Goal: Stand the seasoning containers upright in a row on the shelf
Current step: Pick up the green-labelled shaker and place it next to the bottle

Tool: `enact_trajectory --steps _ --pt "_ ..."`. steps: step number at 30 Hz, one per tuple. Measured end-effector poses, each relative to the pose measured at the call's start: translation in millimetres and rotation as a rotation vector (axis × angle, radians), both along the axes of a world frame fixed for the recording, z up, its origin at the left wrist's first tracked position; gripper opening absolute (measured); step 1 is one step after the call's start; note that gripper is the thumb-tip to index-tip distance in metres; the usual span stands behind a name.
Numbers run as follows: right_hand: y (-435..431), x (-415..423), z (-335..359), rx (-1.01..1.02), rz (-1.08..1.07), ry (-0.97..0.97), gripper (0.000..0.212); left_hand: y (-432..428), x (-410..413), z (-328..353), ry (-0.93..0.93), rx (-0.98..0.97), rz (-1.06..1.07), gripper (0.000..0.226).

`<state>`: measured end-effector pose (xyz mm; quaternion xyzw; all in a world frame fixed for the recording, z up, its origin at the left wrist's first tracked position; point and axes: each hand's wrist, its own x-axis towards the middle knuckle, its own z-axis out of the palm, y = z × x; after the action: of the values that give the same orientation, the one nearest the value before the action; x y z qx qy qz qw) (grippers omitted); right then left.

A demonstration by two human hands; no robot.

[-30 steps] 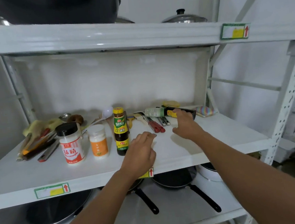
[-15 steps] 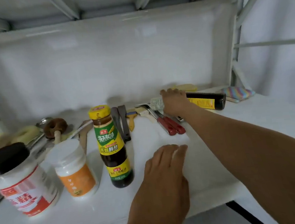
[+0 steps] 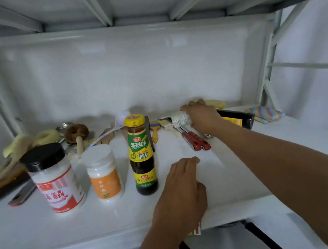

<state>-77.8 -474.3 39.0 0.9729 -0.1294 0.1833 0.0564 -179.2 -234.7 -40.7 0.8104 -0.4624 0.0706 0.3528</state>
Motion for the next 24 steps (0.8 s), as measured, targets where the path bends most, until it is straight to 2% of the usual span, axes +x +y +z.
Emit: enact_trajectory --steps 5,8,11,13,20,24 --pt "52.2 -64.8 32.9 -0.065 0.108 0.165 0.056 3.1 1.5 -4.6 0.082 -0.091 0.048 0.045" --pt "79.1 -94.2 42.1 -0.092 0.103 0.318 0.063 7.8 -0.3 -3.0 0.174 -0.163 0.055 0.046" --pt "94.8 -114.8 42.1 -0.084 0.071 0.375 0.060 23.9 -10.7 -1.4 0.303 -0.262 -0.008 0.044" --pt "104.2 -122.5 39.3 -0.090 0.069 0.398 0.060 35.7 -16.5 -2.1 0.383 -0.261 -0.005 0.043" --pt "135.5 -132.1 45.2 -0.201 0.049 0.458 0.062 67.6 -39.2 10.4 0.481 -0.214 0.059 0.052" --pt "137.2 -130.6 52.0 -0.219 0.046 0.493 0.065 69.9 -44.3 16.5 0.475 -0.211 0.046 0.058"
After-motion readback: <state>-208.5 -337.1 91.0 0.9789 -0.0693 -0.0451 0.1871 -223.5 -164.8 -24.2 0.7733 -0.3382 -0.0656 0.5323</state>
